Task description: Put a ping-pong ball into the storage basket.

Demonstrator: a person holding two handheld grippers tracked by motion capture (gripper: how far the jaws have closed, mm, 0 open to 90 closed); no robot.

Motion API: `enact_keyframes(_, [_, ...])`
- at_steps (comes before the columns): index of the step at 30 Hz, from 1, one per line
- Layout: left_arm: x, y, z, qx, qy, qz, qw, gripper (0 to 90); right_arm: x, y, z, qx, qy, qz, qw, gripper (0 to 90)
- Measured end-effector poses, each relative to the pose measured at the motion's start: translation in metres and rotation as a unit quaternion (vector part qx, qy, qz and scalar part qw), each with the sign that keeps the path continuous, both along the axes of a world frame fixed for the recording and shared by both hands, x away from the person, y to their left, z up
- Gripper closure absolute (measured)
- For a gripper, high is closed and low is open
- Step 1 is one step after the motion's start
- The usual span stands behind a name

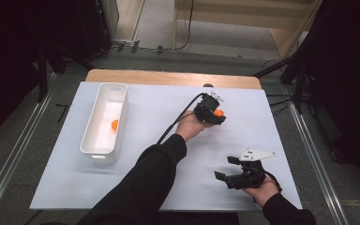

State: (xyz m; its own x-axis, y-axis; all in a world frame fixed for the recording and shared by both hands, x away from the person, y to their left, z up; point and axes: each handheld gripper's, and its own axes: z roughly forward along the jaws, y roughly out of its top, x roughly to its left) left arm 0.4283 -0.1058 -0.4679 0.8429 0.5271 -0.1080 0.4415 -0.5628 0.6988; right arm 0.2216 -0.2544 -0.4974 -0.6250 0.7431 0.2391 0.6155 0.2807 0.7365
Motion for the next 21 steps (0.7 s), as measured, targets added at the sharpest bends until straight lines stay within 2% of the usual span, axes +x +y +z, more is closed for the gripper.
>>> enact_keyframes(10, [-0.007,0.017,0.014,-0.01,0.014,0.002,0.9998,51.2,0.001,-0.002,-0.001,0.003,0.001,-0.005,1.0,14.3])
enact_keyframes(14, [-0.011,0.026,0.023,-0.007,0.011,-0.006,0.9999,51.2,0.002,-0.002,0.0,0.006,0.001,-0.007,1.0,14.3])
enact_keyframes(19, [-0.015,0.036,0.033,-0.018,0.016,-0.002,0.9997,51.2,0.003,-0.002,0.0,0.005,0.001,-0.008,1.0,14.3])
enact_keyframes(21, [-0.016,0.04,0.036,-0.016,0.016,-0.002,0.9997,51.2,0.002,-0.003,0.0,0.005,0.002,-0.008,1.0,14.3])
